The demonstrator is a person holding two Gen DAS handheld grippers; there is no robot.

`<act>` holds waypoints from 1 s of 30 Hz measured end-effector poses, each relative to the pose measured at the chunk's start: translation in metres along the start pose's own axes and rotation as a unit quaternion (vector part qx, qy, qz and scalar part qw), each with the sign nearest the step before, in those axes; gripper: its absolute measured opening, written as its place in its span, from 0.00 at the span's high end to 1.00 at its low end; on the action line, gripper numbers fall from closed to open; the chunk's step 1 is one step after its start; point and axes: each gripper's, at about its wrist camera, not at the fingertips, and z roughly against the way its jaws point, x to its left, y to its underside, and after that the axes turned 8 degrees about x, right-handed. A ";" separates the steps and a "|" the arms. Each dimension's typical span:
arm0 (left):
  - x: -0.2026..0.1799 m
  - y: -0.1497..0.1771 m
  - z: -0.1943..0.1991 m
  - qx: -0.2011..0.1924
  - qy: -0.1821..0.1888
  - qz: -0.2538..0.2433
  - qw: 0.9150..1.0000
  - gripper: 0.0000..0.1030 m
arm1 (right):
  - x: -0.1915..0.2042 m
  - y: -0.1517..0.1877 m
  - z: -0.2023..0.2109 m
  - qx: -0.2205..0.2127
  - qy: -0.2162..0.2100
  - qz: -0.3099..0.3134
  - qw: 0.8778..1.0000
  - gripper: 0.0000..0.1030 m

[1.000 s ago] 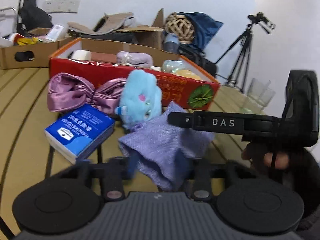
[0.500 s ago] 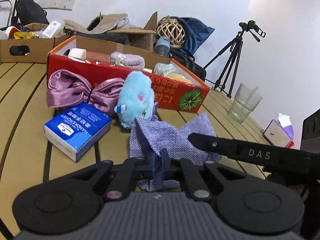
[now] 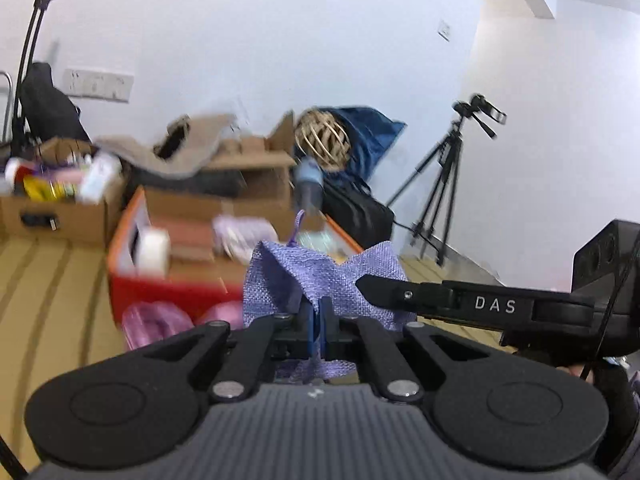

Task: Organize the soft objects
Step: 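Carry the lilac pouch into the cardboard box and open both grippers, then withdraw both grippers from the box back over the table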

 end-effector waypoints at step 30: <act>0.088 -0.078 -0.031 0.064 -0.168 -0.055 0.982 0.68 | 0.025 -0.076 -0.158 0.168 0.115 -0.006 0.979 0.59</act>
